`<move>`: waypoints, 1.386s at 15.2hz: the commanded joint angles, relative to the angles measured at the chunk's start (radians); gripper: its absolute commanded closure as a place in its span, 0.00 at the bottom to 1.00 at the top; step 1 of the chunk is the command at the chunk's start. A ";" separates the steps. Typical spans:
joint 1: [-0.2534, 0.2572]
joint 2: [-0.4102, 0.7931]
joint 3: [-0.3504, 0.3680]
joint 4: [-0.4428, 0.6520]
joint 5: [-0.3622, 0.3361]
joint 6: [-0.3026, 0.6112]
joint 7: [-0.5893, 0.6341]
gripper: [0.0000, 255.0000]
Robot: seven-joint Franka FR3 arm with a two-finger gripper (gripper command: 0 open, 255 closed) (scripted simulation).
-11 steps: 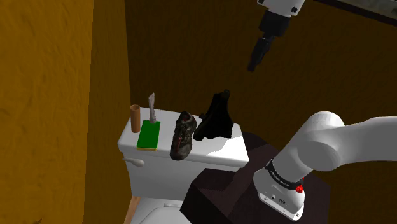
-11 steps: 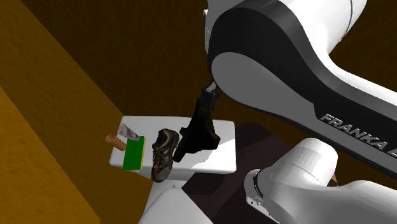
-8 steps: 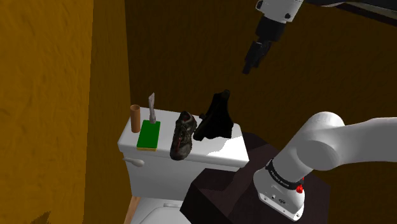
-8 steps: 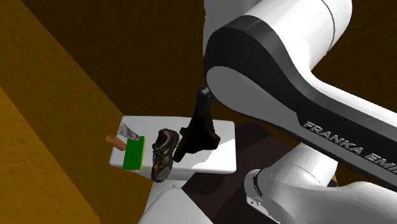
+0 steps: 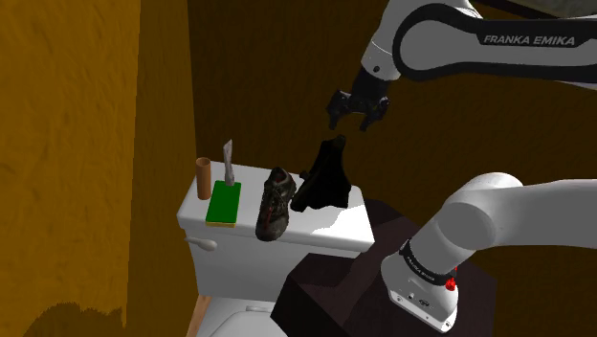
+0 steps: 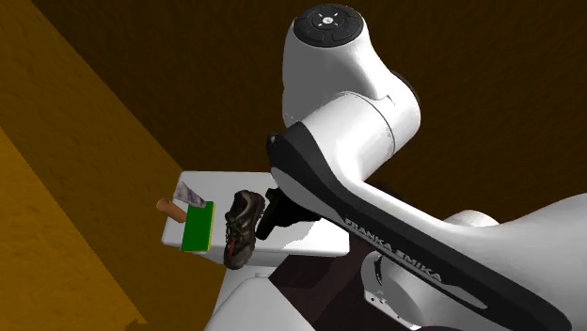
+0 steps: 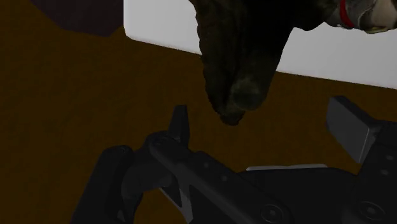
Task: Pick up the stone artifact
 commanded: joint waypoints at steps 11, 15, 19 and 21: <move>-0.034 0.054 0.063 -0.116 0.034 0.194 0.121 1.00; -0.034 0.053 0.064 -0.115 0.034 0.193 0.121 1.00; -0.034 0.054 0.063 -0.114 0.034 0.193 0.121 1.00; -0.034 0.048 0.061 -0.106 0.033 0.179 0.121 1.00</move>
